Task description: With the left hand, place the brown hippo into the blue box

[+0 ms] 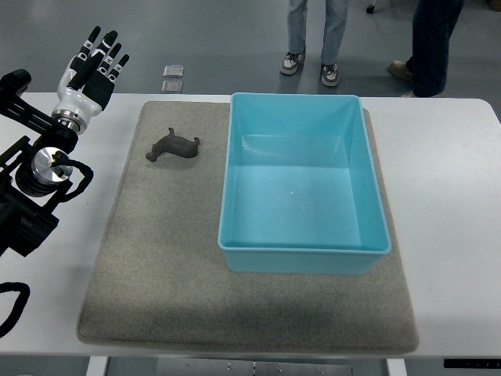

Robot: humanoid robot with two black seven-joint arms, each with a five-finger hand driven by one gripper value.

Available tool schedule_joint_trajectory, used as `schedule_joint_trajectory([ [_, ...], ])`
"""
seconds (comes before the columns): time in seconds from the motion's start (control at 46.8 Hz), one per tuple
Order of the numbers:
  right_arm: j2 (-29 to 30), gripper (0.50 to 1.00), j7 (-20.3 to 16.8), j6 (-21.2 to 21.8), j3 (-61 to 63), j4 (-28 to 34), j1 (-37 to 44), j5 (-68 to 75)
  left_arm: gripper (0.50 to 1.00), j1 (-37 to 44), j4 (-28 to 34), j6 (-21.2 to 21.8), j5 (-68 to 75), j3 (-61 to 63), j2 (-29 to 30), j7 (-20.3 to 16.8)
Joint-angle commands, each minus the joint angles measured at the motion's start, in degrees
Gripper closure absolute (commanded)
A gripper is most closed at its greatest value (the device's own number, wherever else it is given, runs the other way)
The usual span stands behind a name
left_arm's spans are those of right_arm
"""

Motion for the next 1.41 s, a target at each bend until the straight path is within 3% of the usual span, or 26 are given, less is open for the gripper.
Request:
schedule_joint_trajectory([
  [0.0,0.0,0.564,0.1,0.0,0.0,0.0,0.0,0.0,0.504,0.0,0.1,-0.8,-0.1,0.0,0.0,0.0],
  [0.875,0.0,0.564,0.1,0.0,0.0,0.0,0.0,0.0,0.504,-0.6,3.3,-2.0,0.0,0.0,0.1,0.4],
  [1.153,0.0,0.564,0.1,0.0,0.0,0.0,0.0,0.0,0.504,-2.6,9.8,-7.9,-0.1,5.0,0.1,0.0],
  [1.388,0.0,0.564,0.0,0.0,0.0,0.0,0.0,0.0,0.506,-2.7,10.1,-10.6,0.0,5.2,0.1,0.0],
])
